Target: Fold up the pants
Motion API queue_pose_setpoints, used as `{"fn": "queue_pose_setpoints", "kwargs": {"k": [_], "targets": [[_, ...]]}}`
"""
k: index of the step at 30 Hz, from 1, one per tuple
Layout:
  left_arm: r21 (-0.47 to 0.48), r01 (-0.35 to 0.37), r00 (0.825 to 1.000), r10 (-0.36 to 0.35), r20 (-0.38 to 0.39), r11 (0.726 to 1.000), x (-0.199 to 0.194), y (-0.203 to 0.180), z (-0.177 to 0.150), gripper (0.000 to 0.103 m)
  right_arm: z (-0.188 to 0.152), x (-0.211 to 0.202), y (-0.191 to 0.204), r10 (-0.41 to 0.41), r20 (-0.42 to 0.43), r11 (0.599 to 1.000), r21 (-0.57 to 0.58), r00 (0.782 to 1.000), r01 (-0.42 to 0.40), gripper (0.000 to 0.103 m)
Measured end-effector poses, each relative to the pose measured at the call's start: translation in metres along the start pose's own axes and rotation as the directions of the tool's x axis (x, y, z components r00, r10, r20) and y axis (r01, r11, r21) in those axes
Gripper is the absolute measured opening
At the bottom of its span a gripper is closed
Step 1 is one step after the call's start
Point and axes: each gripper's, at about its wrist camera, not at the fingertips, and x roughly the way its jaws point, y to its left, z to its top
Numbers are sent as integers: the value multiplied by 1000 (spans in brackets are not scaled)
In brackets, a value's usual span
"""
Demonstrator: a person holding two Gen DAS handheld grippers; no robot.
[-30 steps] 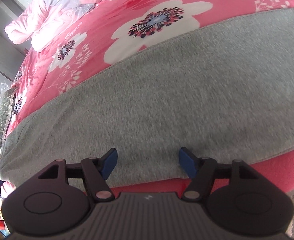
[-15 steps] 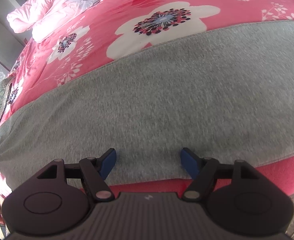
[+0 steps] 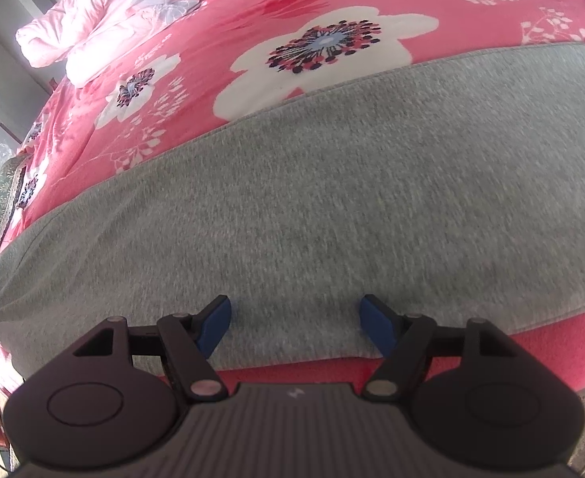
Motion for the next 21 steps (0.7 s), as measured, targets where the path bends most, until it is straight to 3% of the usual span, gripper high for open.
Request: {"fn": "queue_pose_setpoints", "kwargs": {"k": [2, 4, 7, 10, 11, 13, 16, 19, 21], "targets": [[127, -25, 994, 11, 107, 992, -27, -25, -6, 103, -2, -1, -3, 16, 11, 1000, 5, 1000, -16, 103], [243, -27, 979, -23, 201, 970, -55, -54, -11, 103, -4, -2, -6, 36, 26, 999, 12, 999, -37, 103], [399, 13, 945, -141, 293, 917, -99, -100, -26, 103, -8, -5, -13, 70, 46, 997, 23, 996, -71, 103], [562, 80, 902, -300, 312, 823, -139, -153, -54, 103, -9, -8, -19, 100, 62, 994, 42, 993, -103, 103], [621, 99, 884, -355, 304, 778, -151, -170, -69, 103, -10, -9, -22, 112, 67, 992, 54, 991, -116, 103], [705, 166, 854, -458, 247, 689, -168, -198, -98, 103, -11, -11, -30, 137, 80, 986, 88, 987, -144, 103], [774, 276, 836, -539, 99, 570, -175, -229, -140, 103, -12, -13, -44, 177, 99, 970, 152, 979, -191, 103], [784, 399, 833, -545, -93, 476, -163, -248, -184, 103, -15, -17, -61, 225, 124, 945, 212, 966, -248, 103], [773, 480, 827, -509, -240, 415, -145, -255, -215, 103, -17, -20, -69, 246, 137, 933, 236, 959, -273, 103]]}}
